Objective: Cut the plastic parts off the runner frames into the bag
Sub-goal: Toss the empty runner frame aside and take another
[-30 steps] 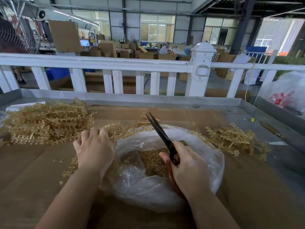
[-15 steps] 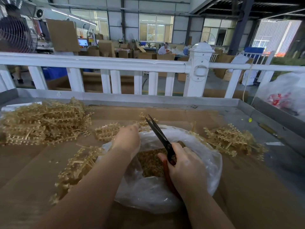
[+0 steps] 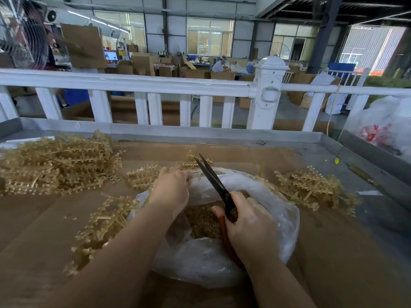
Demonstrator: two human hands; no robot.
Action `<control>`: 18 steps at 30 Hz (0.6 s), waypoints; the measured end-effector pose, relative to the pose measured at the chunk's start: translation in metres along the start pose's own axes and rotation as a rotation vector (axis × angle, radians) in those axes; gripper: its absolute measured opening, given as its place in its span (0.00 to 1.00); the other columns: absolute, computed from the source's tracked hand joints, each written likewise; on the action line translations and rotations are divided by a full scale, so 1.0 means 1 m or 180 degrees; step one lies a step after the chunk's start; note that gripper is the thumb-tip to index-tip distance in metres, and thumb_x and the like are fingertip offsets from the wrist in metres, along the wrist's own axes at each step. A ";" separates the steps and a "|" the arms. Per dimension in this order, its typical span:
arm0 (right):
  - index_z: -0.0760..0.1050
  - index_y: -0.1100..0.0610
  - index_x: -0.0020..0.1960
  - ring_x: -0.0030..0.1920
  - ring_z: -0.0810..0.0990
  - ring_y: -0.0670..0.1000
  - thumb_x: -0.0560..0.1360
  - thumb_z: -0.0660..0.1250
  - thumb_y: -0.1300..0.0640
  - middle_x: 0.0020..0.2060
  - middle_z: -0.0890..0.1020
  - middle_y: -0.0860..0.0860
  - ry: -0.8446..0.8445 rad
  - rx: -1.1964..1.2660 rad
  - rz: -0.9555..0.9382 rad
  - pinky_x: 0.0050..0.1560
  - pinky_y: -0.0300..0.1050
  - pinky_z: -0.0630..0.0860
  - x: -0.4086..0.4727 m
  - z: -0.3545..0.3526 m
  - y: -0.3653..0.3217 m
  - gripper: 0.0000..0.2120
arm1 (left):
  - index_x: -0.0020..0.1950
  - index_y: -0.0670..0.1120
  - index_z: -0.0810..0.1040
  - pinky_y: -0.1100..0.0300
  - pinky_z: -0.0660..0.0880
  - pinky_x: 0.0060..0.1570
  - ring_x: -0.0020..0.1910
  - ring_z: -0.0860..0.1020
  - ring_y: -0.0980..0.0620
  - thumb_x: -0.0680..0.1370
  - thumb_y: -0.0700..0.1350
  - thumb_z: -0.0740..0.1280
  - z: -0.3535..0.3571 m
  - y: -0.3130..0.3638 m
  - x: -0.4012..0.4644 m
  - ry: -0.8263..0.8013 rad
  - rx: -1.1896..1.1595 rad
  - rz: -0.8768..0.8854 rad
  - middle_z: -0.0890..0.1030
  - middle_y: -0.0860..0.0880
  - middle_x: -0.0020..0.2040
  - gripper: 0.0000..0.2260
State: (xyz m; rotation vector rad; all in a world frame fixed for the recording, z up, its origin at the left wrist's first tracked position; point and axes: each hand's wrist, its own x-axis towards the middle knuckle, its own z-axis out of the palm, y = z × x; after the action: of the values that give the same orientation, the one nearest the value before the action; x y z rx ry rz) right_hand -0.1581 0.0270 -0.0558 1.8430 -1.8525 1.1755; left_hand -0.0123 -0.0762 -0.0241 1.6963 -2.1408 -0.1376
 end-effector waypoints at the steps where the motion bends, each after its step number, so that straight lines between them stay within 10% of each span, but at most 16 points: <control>1: 0.76 0.52 0.44 0.31 0.73 0.46 0.72 0.71 0.44 0.30 0.75 0.45 -0.0015 0.0022 0.0008 0.30 0.38 0.67 0.000 0.000 0.000 0.11 | 0.62 0.47 0.78 0.53 0.64 0.67 0.61 0.70 0.47 0.81 0.39 0.58 -0.001 0.000 -0.001 0.0224 -0.0167 0.0026 0.77 0.49 0.61 0.13; 6: 0.77 0.53 0.45 0.31 0.74 0.48 0.70 0.72 0.46 0.30 0.75 0.46 0.0126 0.0057 0.0015 0.32 0.38 0.66 -0.001 0.000 0.000 0.11 | 0.61 0.49 0.76 0.58 0.74 0.39 0.38 0.76 0.55 0.83 0.48 0.58 -0.024 0.008 -0.008 0.0908 -0.1461 -0.0086 0.80 0.53 0.44 0.11; 13: 0.77 0.52 0.47 0.32 0.74 0.47 0.71 0.72 0.46 0.31 0.76 0.46 0.0209 0.0127 0.0098 0.34 0.37 0.65 -0.001 0.000 0.000 0.11 | 0.48 0.48 0.72 0.56 0.81 0.41 0.40 0.84 0.49 0.81 0.43 0.62 -0.053 0.011 -0.015 0.0559 -0.4968 -0.0938 0.84 0.46 0.42 0.03; 18: 0.77 0.52 0.46 0.32 0.68 0.43 0.72 0.69 0.44 0.31 0.75 0.45 0.0172 0.0121 0.0156 0.33 0.37 0.64 0.000 -0.002 -0.002 0.12 | 0.46 0.46 0.69 0.59 0.81 0.36 0.40 0.85 0.46 0.70 0.27 0.67 -0.032 0.008 -0.030 0.0191 -0.5548 -0.1030 0.84 0.44 0.39 0.16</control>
State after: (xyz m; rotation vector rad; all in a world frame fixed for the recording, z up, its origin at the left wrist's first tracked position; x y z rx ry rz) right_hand -0.1572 0.0291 -0.0539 1.7768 -1.8684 1.2727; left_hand -0.0025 -0.0399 0.0003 0.7863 -0.8233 -1.4531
